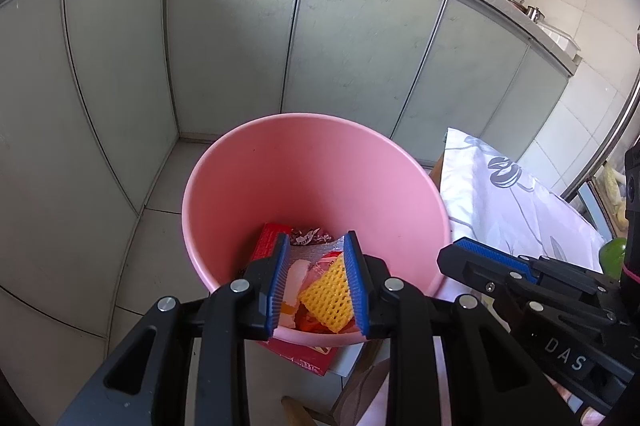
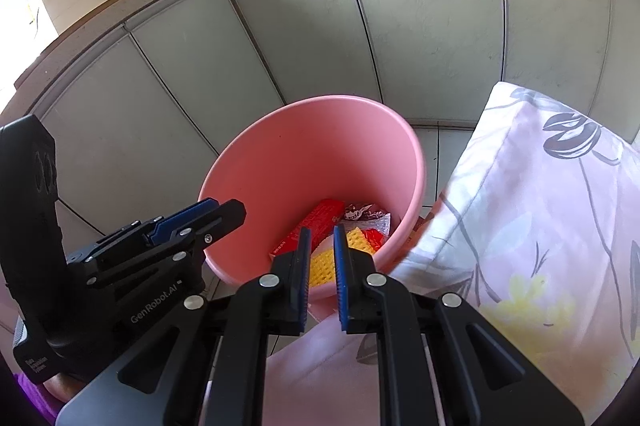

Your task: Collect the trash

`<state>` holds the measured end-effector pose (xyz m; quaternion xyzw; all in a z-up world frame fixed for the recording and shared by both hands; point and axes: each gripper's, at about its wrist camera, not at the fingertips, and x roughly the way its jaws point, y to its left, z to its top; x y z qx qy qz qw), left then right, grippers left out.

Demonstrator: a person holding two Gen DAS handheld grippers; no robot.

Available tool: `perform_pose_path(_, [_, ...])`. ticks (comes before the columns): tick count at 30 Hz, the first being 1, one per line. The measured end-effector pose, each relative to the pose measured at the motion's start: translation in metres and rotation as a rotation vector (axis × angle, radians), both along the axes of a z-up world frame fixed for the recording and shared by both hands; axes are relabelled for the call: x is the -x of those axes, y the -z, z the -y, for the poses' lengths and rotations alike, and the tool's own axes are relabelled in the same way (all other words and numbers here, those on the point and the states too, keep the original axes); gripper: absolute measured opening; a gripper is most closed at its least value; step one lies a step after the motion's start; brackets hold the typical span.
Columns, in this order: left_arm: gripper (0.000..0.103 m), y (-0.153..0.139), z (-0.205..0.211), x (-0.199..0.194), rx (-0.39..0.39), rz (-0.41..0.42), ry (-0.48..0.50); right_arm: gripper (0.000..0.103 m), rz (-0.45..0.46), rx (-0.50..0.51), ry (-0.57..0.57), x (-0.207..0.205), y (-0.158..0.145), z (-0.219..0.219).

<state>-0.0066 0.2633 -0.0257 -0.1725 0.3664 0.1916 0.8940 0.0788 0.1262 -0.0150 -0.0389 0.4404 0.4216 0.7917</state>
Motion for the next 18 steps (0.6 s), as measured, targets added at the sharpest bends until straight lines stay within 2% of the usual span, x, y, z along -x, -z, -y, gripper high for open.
perform_pose_path(1, [0.027, -0.001, 0.0, 0.0, 0.0, 0.001, 0.002, 0.013, 0.003, 0.0, 0.001, 0.001, 0.0, 0.001])
perform_pose_path(4, [0.027, -0.004, 0.002, 0.002, -0.004, 0.006, 0.006, 0.029, 0.02, -0.003, 0.004, 0.004, -0.003, 0.004])
perform_pose_path(5, [0.027, -0.004, 0.002, 0.003, -0.003, 0.007, 0.007, 0.031, 0.03, -0.004, 0.005, 0.006, -0.004, 0.005])
perform_pose_path(10, [0.028, -0.007, 0.002, 0.006, -0.007, 0.013, 0.008, 0.034, 0.081, 0.013, 0.015, 0.012, -0.008, 0.01])
perform_pose_path(14, [0.028, -0.011, 0.002, 0.01, -0.01, 0.029, 0.005, 0.042, 0.133, 0.031, 0.032, 0.017, -0.011, 0.013])
perform_pose_path(18, [0.028, -0.016, 0.003, 0.015, -0.031, 0.04, -0.013, 0.042, 0.164, 0.04, 0.036, 0.023, -0.013, 0.017])
